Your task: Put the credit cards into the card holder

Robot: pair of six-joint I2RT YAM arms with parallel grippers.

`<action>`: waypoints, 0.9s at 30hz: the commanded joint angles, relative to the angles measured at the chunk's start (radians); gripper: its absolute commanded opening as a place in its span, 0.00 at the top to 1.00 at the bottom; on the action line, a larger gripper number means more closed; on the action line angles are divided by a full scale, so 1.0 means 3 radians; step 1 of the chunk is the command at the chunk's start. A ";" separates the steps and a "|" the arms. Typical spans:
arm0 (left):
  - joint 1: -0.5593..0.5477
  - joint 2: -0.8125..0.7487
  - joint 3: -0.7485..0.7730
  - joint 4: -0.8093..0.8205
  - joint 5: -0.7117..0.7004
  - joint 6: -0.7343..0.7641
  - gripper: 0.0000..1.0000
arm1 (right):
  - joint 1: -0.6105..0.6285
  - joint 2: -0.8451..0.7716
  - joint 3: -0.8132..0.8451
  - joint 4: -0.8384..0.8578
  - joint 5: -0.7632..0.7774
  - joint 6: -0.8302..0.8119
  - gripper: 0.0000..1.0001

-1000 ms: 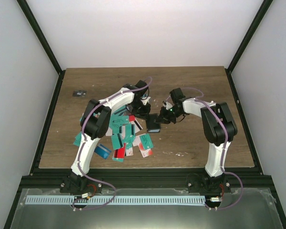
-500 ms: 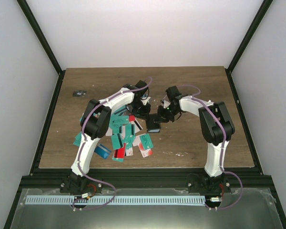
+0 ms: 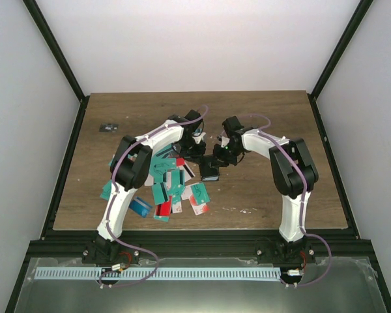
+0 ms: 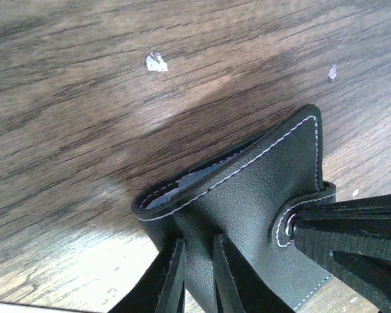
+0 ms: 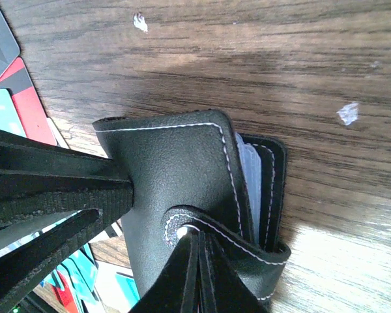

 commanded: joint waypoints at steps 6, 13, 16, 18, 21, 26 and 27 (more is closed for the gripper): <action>-0.0083 0.0296 -0.0075 0.0080 0.0054 0.0047 0.85 | 0.0291 0.0403 -0.0005 -0.0079 0.0502 -0.0049 0.99; -0.0084 0.0301 -0.0097 0.0105 0.0102 0.0049 0.85 | 0.0417 0.0638 0.0110 -0.0320 0.0787 0.0053 0.99; -0.0084 0.0289 -0.0131 0.0137 0.0122 0.0039 0.85 | 0.0476 0.0744 0.0153 -0.0429 0.0896 0.0111 0.99; -0.0084 0.0282 -0.0179 0.0172 0.0146 0.0031 0.86 | 0.0520 0.0803 0.0163 -0.0475 0.0957 0.0162 0.99; -0.0084 0.0274 -0.0228 0.0216 0.0180 0.0020 0.86 | 0.0572 0.0890 0.0148 -0.0533 0.1018 0.0225 0.99; -0.0084 0.0229 -0.0347 0.0330 0.0244 -0.0015 0.86 | 0.0627 0.0975 -0.0041 -0.0533 0.1011 0.0352 0.99; -0.0084 0.0214 -0.0377 0.0357 0.0266 -0.0024 0.86 | 0.0635 0.0990 -0.0098 -0.0511 0.0995 0.0380 0.99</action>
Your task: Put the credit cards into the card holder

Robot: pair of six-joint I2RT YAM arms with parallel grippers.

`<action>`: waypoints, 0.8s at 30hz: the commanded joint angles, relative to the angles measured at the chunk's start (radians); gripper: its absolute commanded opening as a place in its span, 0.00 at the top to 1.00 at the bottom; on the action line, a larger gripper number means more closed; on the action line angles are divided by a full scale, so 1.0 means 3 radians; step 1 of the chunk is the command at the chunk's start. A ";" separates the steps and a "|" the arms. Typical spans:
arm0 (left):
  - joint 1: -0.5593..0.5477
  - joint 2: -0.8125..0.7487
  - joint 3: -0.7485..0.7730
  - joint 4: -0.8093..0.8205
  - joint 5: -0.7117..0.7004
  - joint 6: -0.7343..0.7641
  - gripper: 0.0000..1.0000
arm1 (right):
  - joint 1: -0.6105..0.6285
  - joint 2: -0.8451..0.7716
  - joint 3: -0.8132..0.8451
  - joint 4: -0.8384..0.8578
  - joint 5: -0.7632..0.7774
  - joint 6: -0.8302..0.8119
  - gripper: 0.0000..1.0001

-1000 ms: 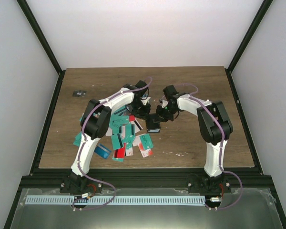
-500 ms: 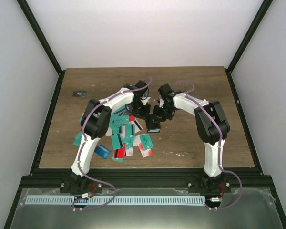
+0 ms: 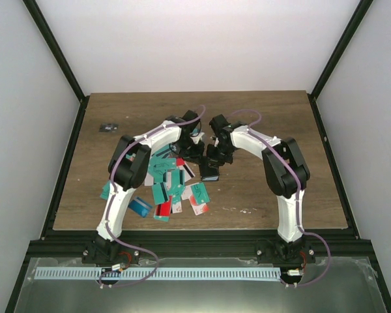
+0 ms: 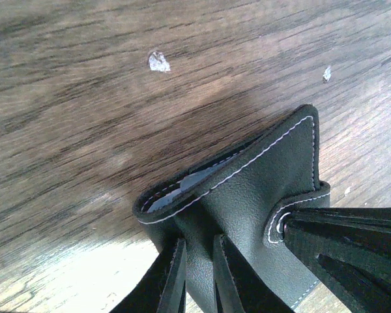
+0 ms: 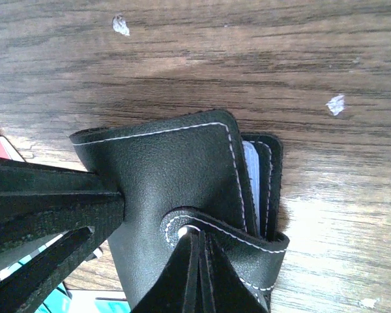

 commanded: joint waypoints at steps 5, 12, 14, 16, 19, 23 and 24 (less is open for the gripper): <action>-0.0128 0.0138 -0.0496 0.0456 0.0288 -0.0092 0.86 | 0.0345 0.1011 -0.0591 0.0032 0.0336 0.0253 0.99; -0.0119 0.0001 -0.0635 0.0582 0.0509 -0.0009 0.86 | 0.0338 0.0868 -0.0527 0.0038 0.0285 -0.0034 0.99; -0.0101 -0.0040 -0.0635 0.0579 0.0549 0.0033 0.86 | 0.0310 0.0749 -0.0500 0.0069 0.0122 -0.0144 0.99; -0.0078 -0.0100 -0.0655 0.0598 0.0597 0.0060 0.86 | 0.0274 0.0624 -0.0452 0.0078 0.0016 -0.0209 0.99; -0.0047 -0.0225 -0.0674 0.0656 0.0664 0.0068 0.85 | 0.0218 0.0444 -0.0413 0.0085 -0.0053 -0.0260 0.99; -0.0025 -0.0289 -0.0649 0.0678 0.0710 0.0068 0.85 | 0.0152 0.0183 -0.0414 0.0170 -0.0241 -0.0314 0.99; -0.0021 -0.0289 -0.0630 0.0666 0.0717 0.0072 0.85 | 0.0141 0.0126 -0.0413 0.0216 -0.0333 -0.0342 0.99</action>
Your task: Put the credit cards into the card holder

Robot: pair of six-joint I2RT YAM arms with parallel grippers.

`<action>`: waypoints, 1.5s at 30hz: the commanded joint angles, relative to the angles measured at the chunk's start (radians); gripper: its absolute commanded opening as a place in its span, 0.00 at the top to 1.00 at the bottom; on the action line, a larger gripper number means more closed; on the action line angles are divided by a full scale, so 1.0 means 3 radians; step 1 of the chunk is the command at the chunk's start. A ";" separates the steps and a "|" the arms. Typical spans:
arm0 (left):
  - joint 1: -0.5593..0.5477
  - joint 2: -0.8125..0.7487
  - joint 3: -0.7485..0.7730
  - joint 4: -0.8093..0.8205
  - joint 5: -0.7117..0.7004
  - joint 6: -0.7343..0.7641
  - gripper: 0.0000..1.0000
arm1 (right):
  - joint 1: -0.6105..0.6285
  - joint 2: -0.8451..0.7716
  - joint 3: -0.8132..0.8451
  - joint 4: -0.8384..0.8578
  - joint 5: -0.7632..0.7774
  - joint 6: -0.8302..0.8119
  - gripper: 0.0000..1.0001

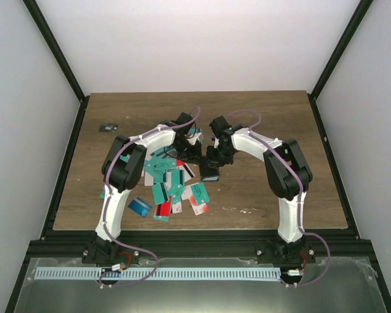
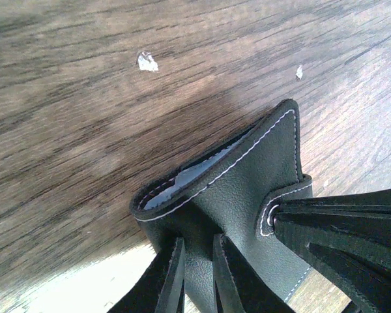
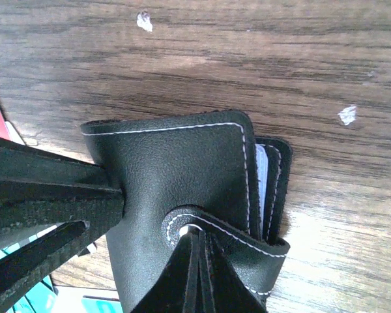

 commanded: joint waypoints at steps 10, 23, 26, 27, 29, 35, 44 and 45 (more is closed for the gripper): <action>-0.0115 -0.0036 0.0079 -0.0073 0.0331 0.0115 0.85 | 0.0039 -0.0097 -0.0094 0.0175 -0.0707 -0.0162 0.99; -0.0115 -0.0126 0.0076 -0.0043 0.0332 0.0067 0.85 | -0.0093 -0.0261 -0.0079 0.0034 -0.0583 -0.0186 0.99; -0.0115 -0.0154 0.0064 -0.0041 0.0330 0.0055 0.85 | -0.0111 -0.0271 -0.0064 -0.0021 -0.0493 -0.0198 0.99; -0.0115 -0.0160 0.0065 -0.0039 0.0321 0.0053 0.85 | -0.0120 -0.0282 -0.0063 -0.0044 -0.0452 -0.0202 0.99; -0.0114 -0.0170 0.0064 -0.0038 0.0307 0.0048 0.85 | -0.0145 -0.0318 -0.0070 -0.0073 -0.0395 -0.0217 0.99; -0.0115 -0.0179 0.0053 -0.0028 0.0300 0.0030 0.85 | -0.0241 -0.0615 -0.0257 0.0021 -0.0502 -0.0315 0.96; -0.0116 -0.0198 0.0068 -0.0030 0.0325 0.0009 0.85 | -0.0281 -0.0713 -0.0559 0.0201 -0.0520 -0.0297 0.88; -0.0118 -0.0204 0.0068 -0.0031 0.0325 0.0009 0.85 | -0.0283 -0.0697 -0.0567 0.0225 -0.0505 -0.0278 0.88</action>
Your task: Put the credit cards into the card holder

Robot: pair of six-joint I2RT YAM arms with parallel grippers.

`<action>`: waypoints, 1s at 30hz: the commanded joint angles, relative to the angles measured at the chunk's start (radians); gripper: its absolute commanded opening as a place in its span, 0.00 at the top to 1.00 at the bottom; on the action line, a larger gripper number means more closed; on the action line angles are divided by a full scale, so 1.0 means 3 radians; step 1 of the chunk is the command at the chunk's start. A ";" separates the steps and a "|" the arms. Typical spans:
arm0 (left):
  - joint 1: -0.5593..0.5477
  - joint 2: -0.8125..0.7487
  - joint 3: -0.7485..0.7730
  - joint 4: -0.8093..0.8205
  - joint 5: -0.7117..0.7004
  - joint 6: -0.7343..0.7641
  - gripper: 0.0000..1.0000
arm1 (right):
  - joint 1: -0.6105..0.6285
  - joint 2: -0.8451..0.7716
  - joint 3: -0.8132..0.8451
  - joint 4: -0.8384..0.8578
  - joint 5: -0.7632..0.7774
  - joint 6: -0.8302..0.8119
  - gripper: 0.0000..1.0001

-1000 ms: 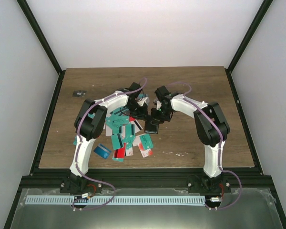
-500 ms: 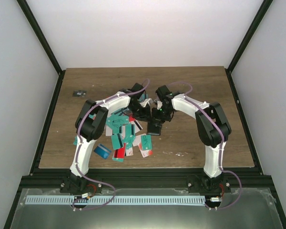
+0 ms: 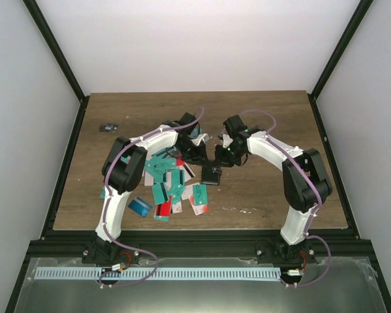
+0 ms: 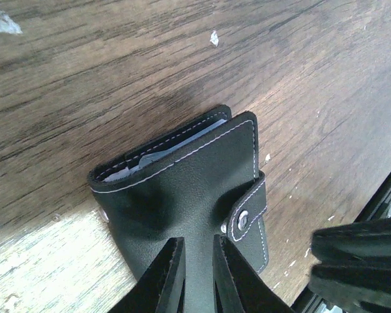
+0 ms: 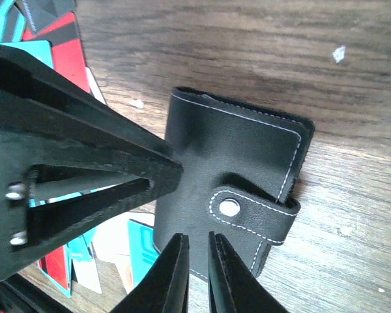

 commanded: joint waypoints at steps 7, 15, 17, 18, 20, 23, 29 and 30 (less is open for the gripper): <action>-0.0031 -0.0184 0.0097 -0.0095 0.0059 0.0033 0.83 | -0.0013 0.0237 -0.0056 0.0240 -0.0002 0.0067 0.89; -0.0037 -0.0082 0.0127 -0.0087 0.0102 0.0047 0.83 | -0.0011 0.0323 -0.0034 0.0262 0.0100 0.0073 0.89; -0.0037 -0.0057 0.0141 -0.0066 0.0133 0.0029 0.83 | -0.0011 0.0330 -0.0042 0.0256 0.0129 0.0060 0.89; -0.0041 -0.0047 0.0149 -0.0058 0.0143 0.0024 0.83 | -0.0012 0.0337 -0.0051 0.0257 0.0115 0.0056 0.89; -0.0041 -0.0023 0.0165 -0.0055 0.0151 0.0022 0.83 | -0.0013 0.0345 -0.0062 0.0260 0.0076 0.0057 0.90; -0.0043 0.0003 0.0178 -0.0054 0.0155 0.0022 0.83 | -0.0012 0.0347 -0.0087 0.0284 0.0013 0.0057 0.90; -0.0051 0.0052 0.0168 -0.0044 0.0144 0.0027 0.83 | -0.0012 0.0378 -0.0145 0.0297 -0.0131 0.0051 0.90; -0.0053 0.0062 0.0168 -0.0040 0.0140 0.0027 0.83 | -0.0013 0.0378 -0.0162 0.0298 -0.0139 0.0057 0.90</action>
